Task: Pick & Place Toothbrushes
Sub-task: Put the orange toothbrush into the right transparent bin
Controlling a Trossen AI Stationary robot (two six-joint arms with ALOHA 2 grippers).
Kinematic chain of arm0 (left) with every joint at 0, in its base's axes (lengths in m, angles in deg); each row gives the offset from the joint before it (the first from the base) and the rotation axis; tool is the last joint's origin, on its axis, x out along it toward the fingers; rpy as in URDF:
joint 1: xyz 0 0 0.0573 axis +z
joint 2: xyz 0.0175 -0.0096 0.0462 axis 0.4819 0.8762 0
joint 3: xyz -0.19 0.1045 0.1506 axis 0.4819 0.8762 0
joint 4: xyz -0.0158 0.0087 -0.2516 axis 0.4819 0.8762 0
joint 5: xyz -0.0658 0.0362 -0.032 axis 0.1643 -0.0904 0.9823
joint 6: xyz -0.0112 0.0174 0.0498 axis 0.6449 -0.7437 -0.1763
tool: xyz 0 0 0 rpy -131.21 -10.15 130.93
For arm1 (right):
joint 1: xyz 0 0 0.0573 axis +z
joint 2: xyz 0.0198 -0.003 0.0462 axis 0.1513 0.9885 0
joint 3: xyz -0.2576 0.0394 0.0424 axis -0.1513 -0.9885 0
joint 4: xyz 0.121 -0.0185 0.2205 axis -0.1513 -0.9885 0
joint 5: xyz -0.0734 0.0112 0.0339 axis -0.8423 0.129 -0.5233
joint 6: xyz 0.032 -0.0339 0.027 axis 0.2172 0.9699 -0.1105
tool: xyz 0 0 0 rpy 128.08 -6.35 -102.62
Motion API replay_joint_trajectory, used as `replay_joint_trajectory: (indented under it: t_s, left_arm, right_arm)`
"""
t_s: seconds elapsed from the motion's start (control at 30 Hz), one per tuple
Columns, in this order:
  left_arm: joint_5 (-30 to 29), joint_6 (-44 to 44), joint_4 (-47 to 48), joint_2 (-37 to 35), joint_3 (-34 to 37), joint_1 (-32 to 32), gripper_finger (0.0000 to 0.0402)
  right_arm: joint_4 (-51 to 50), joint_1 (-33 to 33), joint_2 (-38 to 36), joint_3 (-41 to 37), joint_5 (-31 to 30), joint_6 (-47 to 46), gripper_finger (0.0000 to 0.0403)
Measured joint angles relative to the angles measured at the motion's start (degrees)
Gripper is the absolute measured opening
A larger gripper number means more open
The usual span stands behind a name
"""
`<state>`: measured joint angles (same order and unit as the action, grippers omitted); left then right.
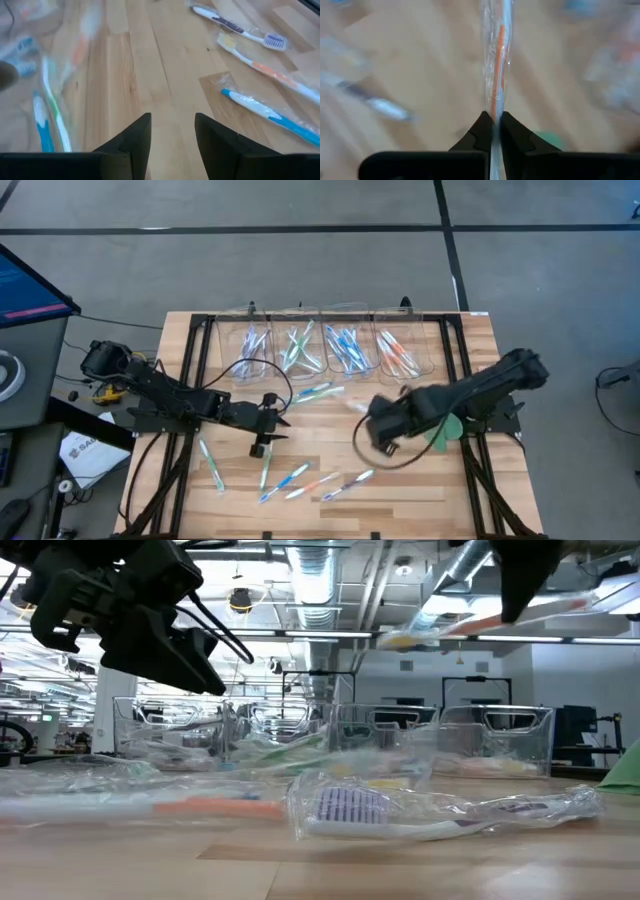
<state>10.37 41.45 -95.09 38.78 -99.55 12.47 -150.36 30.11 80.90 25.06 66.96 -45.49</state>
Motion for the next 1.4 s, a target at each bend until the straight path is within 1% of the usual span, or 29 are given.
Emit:
replay_joint_trajectory:
  t_s: [0.1, 0.2, 0.3, 0.43, 0.5, 0.57, 0.7, 0.9, 0.97, 1.03, 1.13, 1.33, 1.4]
  left_arm:
    - [-0.01, -4.01, -1.26, 0.0, 0.0, 0.07, 0.0144]
    - [0.02, -7.76, -3.01, 0.0, 0.0, 0.81, 0.0144]
    - [-0.01, -9.86, -4.73, -0.02, 0.0, 1.96, 0.0144]
    - [-0.01, -11.07, -5.2, -0.02, 0.0, 3.44, 0.0144]
    - [-0.01, -11.03, -5.24, -0.02, 0.0, 3.89, 0.0144]
    - [-0.01, -11.01, -5.24, -0.02, 0.0, 4.11, 0.0144]
    - [-0.01, -10.99, -5.24, -0.02, 0.0, 4.11, 0.0144]
    - [-0.07, -11.94, -5.26, -0.02, 0.0, 4.67, 0.0144]
    - [-0.1, -14.07, -5.3, -0.02, 0.0, 5.34, 0.0144]
    - [-0.16, -14.53, -5.49, -0.02, 0.0, 6.11, 0.0144]
    - [-0.15, -14.6, -5.61, -0.02, 0.0, 7.94, 0.0144]
    - [-0.33, -14.6, -5.98, -0.02, 0.0, 11.89, 0.0144]
    - [-0.33, -14.6, -6.0, -0.02, 0.0, 12.93, 0.0144]
  right_arm:
    - [-5.84, -2.95, -4.08, 0.02, -2.79, -2.21, 0.0009]
    - [-10.37, -7.19, -7.18, 0.09, -7.15, -2.29, 0.0009]
    - [-13.08, -13.77, -9.0, 0.13, -8.73, -1.46, 0.0009]
    - [-13.1, -23.93, -9.34, 0.13, -10.01, 5.02, 0.0009]
    - [-11.99, -28.93, -9.18, -0.21, -9.86, 9.38, 0.0009]
    - [-8.58, -33.52, -8.79, -1.59, -9.04, 14.54, 0.0009]
    - [-0.56, -41.78, -8.8, -6.54, -4.07, 22.35, 0.0009]
    - [7.32, -50.46, -8.75, -15.43, 0.32, 26.62, 0.001]
    - [9.4, -52.19, -8.75, -17.71, 0.75, 26.86, 0.0024]
    - [10.7, -53.28, -8.75, -19.42, 0.78, 26.86, 0.0051]
    - [12.37, -53.47, -8.75, -21.1, 0.78, 26.86, 0.01]
    - [14.15, -52.16, -8.78, -21.07, 0.65, 26.9, 0.0206]
    - [14.38, -51.66, -8.78, -21.07, 0.65, 26.89, 0.0233]
